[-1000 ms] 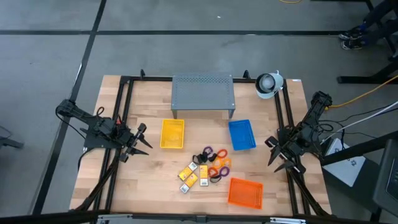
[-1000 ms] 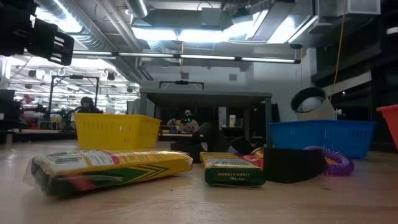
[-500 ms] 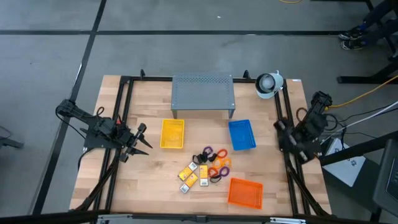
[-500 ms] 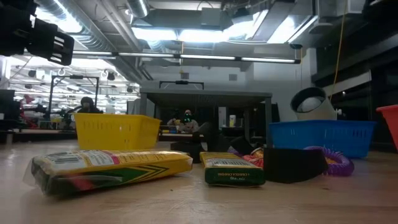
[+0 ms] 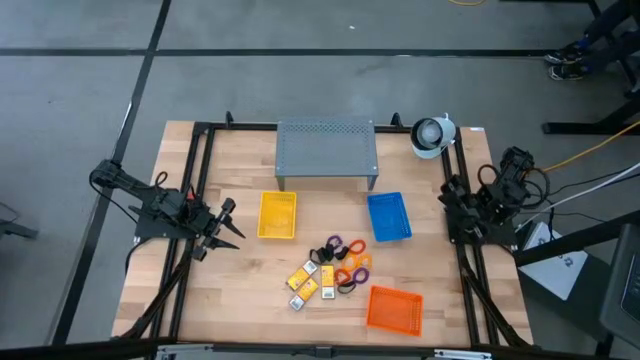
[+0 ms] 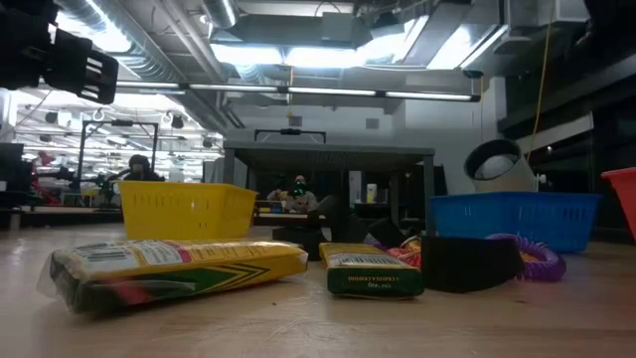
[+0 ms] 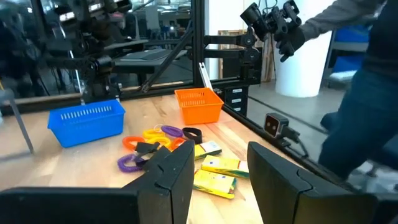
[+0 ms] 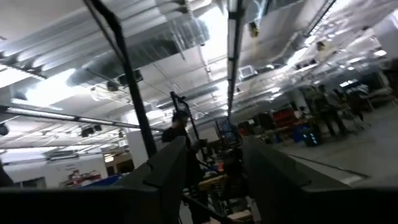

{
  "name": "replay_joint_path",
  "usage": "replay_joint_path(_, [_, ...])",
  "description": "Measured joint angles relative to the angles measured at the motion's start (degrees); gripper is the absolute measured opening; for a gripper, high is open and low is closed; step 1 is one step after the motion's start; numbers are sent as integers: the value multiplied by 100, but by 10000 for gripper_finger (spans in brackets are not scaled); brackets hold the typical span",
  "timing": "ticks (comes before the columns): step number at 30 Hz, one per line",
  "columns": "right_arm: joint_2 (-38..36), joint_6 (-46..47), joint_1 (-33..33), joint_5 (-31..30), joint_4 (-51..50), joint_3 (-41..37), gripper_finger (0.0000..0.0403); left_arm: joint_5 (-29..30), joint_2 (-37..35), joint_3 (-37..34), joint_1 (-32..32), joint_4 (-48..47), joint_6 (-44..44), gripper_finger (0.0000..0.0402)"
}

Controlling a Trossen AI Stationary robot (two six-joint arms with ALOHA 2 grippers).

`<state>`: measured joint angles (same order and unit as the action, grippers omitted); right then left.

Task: Pick & Place Office Desk Supplies
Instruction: Put the yellow box of crayons into the yellow bin

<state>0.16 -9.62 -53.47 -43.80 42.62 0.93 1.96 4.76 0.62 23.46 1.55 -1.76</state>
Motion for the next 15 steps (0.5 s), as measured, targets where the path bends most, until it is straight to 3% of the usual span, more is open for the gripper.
replay_joint_path(7, [0,186,11,-1094,4,0,160,39,0,0,0,198,-518,143])
replay_joint_path(12, [2,344,229,-860,36,0,160,500,0,0,-9,958,-778,143])
replay_joint_path(15, [33,310,499,-569,197,0,160,1230,4,4,-59,1657,-161,143])
